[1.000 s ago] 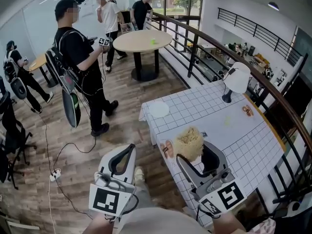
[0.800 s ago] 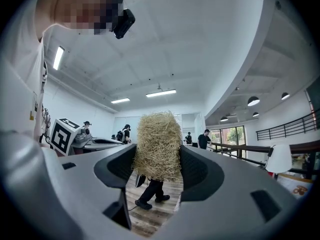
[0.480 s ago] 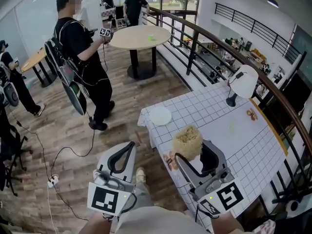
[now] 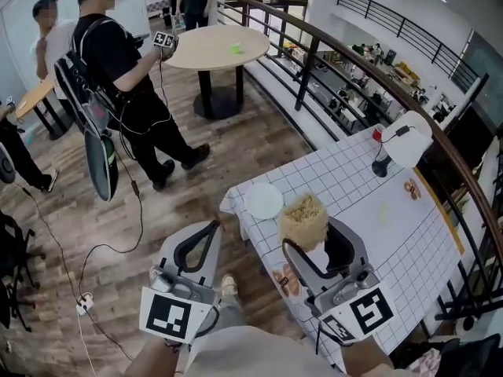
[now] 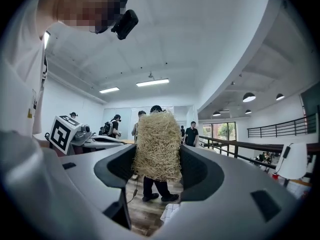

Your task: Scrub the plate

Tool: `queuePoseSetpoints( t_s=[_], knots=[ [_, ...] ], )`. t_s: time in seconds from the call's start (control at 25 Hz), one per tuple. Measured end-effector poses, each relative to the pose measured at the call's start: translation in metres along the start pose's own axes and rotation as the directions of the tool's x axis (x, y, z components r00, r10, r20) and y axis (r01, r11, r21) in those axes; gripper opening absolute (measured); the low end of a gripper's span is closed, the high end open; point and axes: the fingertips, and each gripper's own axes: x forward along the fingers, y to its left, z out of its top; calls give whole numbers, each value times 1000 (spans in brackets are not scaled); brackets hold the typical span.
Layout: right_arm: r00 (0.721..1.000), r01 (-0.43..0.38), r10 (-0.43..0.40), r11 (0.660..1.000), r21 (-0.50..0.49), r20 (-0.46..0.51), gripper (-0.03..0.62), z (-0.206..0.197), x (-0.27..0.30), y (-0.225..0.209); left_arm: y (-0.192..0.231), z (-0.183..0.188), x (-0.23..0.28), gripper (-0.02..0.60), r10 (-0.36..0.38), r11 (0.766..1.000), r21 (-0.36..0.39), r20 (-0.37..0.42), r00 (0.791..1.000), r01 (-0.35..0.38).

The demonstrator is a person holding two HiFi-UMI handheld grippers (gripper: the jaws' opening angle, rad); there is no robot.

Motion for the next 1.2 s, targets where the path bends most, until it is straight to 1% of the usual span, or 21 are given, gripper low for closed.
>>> queuePoseSetpoints(
  t_s=[0.24,0.36,0.6,0.72,0.84,0.96,1.2],
  knots=[
    [998,67,-67,998,-10,-20,264,7,59,-24,54,8,45,12,-58,998,-10,15,998,58],
    [996,90,-90,996,-19,-17,264,12,88,-34,79,9,67,13,-84,996,-1,20,996,84],
    [991,132,-132,991,-31,-20,264,17,124,-51,109,15,96,12,-125,992,-6,40,991,126],
    [989,143,-144,989,-33,-28,264,15,132,-61,114,12,108,12,-132,991,-14,41,990,133],
    [989,143,-144,989,-28,-37,264,10,136,-73,113,5,117,12,-135,990,-28,22,991,136],
    [991,131,-131,991,-17,-39,264,6,140,-82,113,2,126,12,-130,991,-16,-1,991,130],
    [991,121,-121,993,9,-61,264,-8,140,-102,102,0,142,12,-135,991,-21,-26,990,135]
  ],
)
